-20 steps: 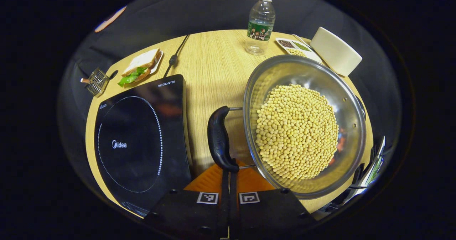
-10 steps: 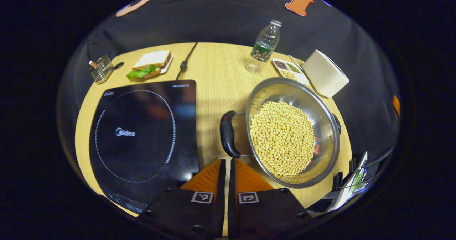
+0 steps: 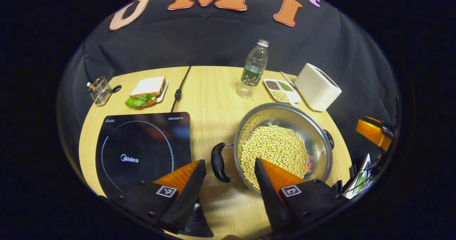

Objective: First push the handle of the pot to place it horizontally, then grasp the pot with both hands and set it on the induction cooktop.

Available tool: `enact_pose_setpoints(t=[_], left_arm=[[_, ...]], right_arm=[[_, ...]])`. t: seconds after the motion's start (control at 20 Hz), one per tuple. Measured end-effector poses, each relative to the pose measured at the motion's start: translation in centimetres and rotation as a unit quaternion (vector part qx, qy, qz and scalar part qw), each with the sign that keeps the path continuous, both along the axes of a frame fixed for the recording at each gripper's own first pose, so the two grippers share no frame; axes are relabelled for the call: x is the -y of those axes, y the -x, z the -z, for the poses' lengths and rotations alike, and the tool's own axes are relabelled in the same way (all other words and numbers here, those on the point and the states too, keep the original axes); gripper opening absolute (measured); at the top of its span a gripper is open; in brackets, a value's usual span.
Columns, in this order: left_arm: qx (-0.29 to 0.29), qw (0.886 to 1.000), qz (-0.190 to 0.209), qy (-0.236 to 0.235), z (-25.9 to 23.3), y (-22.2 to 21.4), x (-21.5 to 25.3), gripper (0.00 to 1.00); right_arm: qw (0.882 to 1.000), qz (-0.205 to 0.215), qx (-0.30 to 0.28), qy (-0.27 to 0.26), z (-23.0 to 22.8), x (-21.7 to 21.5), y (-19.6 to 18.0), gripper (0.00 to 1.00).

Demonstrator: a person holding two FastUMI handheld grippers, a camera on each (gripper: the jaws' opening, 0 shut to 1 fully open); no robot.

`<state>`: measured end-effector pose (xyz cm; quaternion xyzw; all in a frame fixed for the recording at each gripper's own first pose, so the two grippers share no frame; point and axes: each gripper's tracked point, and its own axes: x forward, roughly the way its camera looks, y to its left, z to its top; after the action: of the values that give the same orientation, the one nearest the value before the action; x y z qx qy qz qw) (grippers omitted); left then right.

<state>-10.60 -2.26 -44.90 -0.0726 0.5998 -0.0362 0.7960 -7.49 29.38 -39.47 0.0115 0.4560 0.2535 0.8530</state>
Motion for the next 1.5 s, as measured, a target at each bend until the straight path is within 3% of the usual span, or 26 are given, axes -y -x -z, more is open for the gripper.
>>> enact_pose_setpoints(t=[0.1, 0.35, 0.55, 0.85, 1.1, 1.15, 1.2, 1.4, 1.5], left_arm=[[-0.009, 1.0, 0.0, -0.008, 1.1, -0.4, 0.1, 0.99], [-0.032, 0.999, -0.012, -0.035, 4.0, -0.4, -0.3, 0.99], [-0.061, 0.997, -0.032, -0.036, 6.0, 0.6, -0.6, 0.99], [-0.066, 0.996, -0.013, -0.063, 7.2, 0.4, -1.1, 0.89], [-0.068, 0.995, -0.016, -0.066, 8.0, 0.2, -1.0, 0.85], [-0.062, 0.996, -0.017, -0.067, 8.2, 0.0, -0.8, 0.8], [-0.06, 0.996, -0.015, -0.066, 8.2, -0.2, -0.7, 0.89], [-0.042, 0.996, 0.001, -0.073, 8.3, -0.3, -0.1, 0.8], [-0.034, 0.997, 0.007, -0.072, 8.3, -0.5, -0.1, 0.8]], right_arm=[[1.0, -0.009, -0.019, 0.008, 1.4, -0.3, 0.8, 0.95], [0.998, -0.023, -0.045, 0.028, 4.0, -1.2, 1.6, 0.95], [0.996, -0.033, -0.065, 0.044, 6.3, -1.5, 1.9, 0.95], [0.991, -0.051, -0.105, 0.07, 9.9, -1.8, 2.4, 0.95], [0.986, -0.065, -0.135, 0.067, 11.6, -2.3, 2.5, 0.85], [0.985, -0.063, -0.147, 0.059, 11.8, -2.4, 2.7, 0.84], [0.984, -0.062, -0.16, 0.052, 12.1, -2.6, 2.9, 0.82], [0.977, -0.059, -0.202, 0.032, 12.8, -3.3, 3.7, 0.72], [0.976, -0.054, -0.206, 0.039, 13.1, -3.3, 3.6, 0.66]])
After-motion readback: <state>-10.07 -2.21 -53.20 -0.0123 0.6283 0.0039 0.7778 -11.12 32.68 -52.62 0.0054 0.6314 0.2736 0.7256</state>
